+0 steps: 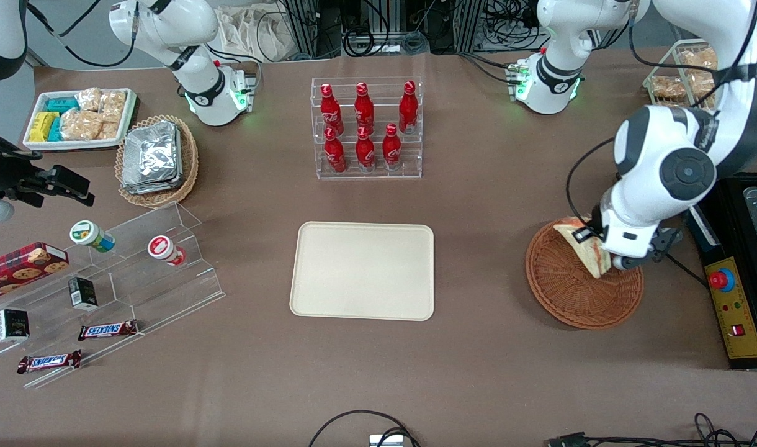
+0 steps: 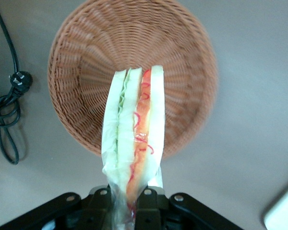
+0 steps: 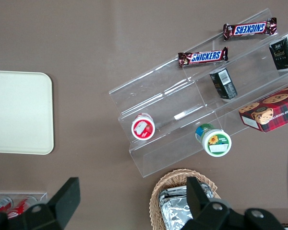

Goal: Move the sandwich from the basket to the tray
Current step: 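Carry the sandwich with the left gripper over to the cream tray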

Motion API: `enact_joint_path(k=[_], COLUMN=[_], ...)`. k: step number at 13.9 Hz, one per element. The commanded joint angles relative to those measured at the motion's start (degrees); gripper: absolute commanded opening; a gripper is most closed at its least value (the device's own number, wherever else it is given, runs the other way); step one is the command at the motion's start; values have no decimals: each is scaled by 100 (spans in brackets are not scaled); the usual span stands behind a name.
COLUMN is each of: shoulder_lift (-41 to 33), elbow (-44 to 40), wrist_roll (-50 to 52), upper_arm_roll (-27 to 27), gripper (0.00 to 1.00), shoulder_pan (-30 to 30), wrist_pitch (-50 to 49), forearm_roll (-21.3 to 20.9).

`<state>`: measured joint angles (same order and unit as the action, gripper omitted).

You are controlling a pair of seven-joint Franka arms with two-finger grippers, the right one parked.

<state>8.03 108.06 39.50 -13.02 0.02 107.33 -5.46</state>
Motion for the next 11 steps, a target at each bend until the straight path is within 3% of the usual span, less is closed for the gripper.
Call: enact_joint_path(k=[1, 5, 11], shoulder_lift=[321, 627, 2340], elbow=[-1030, -1393, -2868], wrist_roll=[-75, 40, 505], upper_arm_roll=[-594, -1352, -1353], gripper=[1, 4, 7], shoulder_pan=[-37, -299, -1485], wrist_pitch=[-991, -1215, -961], forearm_roll=[-122, -43, -340])
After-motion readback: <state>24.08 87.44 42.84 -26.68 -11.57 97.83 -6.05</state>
